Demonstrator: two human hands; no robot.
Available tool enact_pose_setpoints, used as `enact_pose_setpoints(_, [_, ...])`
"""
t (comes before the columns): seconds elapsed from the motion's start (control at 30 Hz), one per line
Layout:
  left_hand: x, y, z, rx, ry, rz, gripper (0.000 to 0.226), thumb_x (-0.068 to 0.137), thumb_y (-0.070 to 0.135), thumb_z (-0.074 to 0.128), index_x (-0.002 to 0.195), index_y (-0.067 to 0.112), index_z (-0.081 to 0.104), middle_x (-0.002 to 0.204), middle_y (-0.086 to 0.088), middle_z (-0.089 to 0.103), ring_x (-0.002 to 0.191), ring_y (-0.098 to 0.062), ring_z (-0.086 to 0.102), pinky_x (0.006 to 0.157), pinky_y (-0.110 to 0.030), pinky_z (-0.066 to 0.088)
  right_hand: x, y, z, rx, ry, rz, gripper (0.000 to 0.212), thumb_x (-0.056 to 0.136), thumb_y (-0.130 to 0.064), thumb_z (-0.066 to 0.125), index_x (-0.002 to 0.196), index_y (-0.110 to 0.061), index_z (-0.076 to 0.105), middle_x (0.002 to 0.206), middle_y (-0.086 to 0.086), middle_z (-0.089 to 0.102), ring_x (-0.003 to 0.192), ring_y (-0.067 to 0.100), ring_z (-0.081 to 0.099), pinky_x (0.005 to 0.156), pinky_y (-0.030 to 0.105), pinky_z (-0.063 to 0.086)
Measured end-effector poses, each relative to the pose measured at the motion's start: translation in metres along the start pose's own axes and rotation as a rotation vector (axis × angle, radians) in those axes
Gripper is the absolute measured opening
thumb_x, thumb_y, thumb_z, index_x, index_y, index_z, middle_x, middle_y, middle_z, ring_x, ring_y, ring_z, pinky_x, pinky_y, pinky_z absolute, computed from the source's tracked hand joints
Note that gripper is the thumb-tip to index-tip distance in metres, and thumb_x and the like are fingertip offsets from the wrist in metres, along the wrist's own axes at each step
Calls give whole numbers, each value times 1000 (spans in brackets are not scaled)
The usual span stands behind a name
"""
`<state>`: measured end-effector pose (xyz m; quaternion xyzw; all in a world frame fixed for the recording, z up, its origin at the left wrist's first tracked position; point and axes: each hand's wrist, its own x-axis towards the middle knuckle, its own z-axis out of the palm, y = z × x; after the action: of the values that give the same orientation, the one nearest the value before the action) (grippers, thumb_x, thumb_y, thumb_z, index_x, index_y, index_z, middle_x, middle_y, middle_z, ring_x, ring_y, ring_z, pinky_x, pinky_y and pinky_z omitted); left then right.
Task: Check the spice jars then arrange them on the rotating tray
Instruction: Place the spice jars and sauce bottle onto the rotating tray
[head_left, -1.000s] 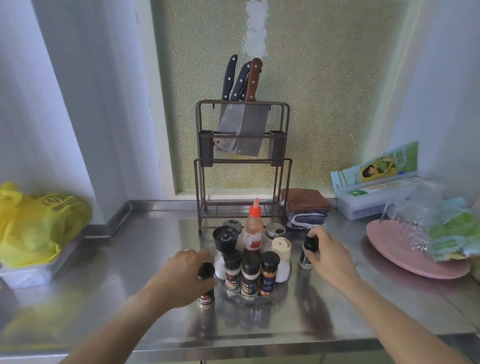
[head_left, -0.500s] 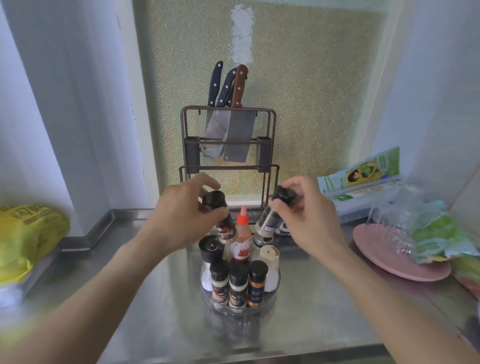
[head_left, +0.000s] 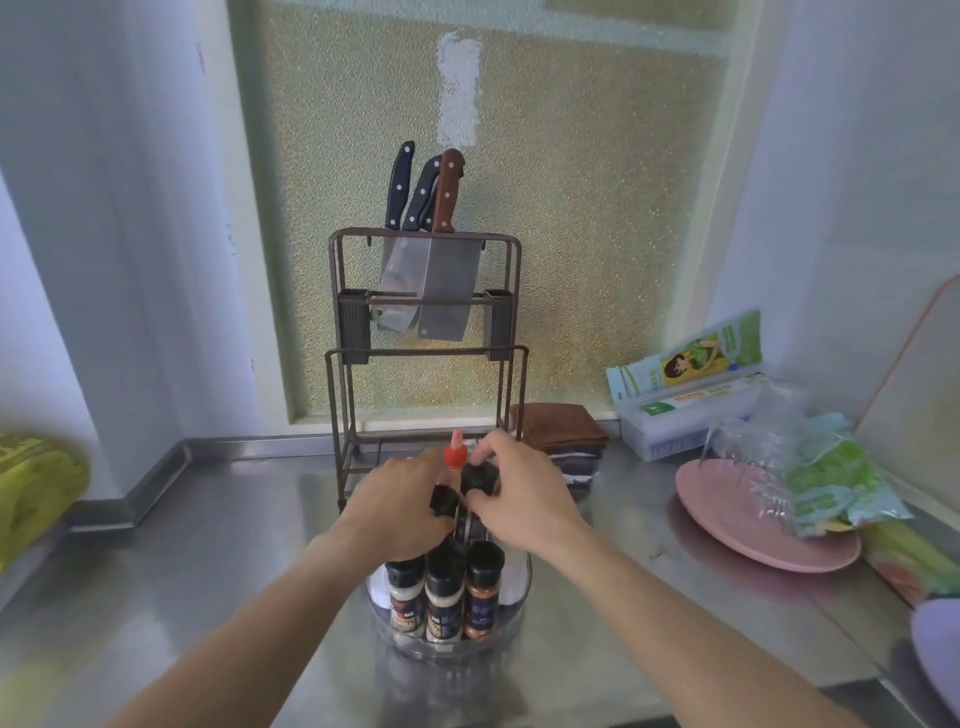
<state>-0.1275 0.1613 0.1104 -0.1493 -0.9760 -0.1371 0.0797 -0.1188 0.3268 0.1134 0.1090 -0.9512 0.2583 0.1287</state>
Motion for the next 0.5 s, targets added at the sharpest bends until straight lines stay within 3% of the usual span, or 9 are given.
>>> enact_pose_setpoints(0.1, [2, -3, 10, 71, -8, -6, 39, 74, 32, 67, 111, 24, 57, 106, 3, 70, 107, -26, 61, 86, -40, 55, -1, 2, 11, -51, -48, 9, 35, 87, -25, 71, 117, -27, 55, 122, -4, 65, 110, 21, 63, 92, 38, 52])
enact_pose_setpoints(0.23, [3, 0, 15, 151, -19, -13, 41, 78, 35, 67, 116, 22, 59, 111, 1, 69, 117, -27, 54, 94, -39, 47, 1, 6, 22, -113, -73, 20, 34, 86, -26, 72, 115, -25, 55, 117, -1, 66, 109, 26, 63, 85, 38, 52])
enact_pose_setpoints(0.4, [3, -1, 8, 129, -30, -17, 41, 76, 41, 79, 110, 25, 64, 110, 4, 71, 112, -24, 61, 95, -40, 51, 1, 13, 30, -126, -106, 32, 32, 82, -29, 77, 111, -26, 63, 102, -6, 70, 103, 24, 67, 79, 36, 55])
enact_pose_setpoints(0.5, [2, -5, 9, 153, -23, 24, 42, 76, 39, 82, 112, 30, 63, 111, 6, 71, 110, -24, 63, 91, -39, 52, 2, 14, 28, -121, -110, 19, 30, 83, -35, 79, 110, -25, 71, 107, -4, 76, 102, 23, 69, 84, 38, 59])
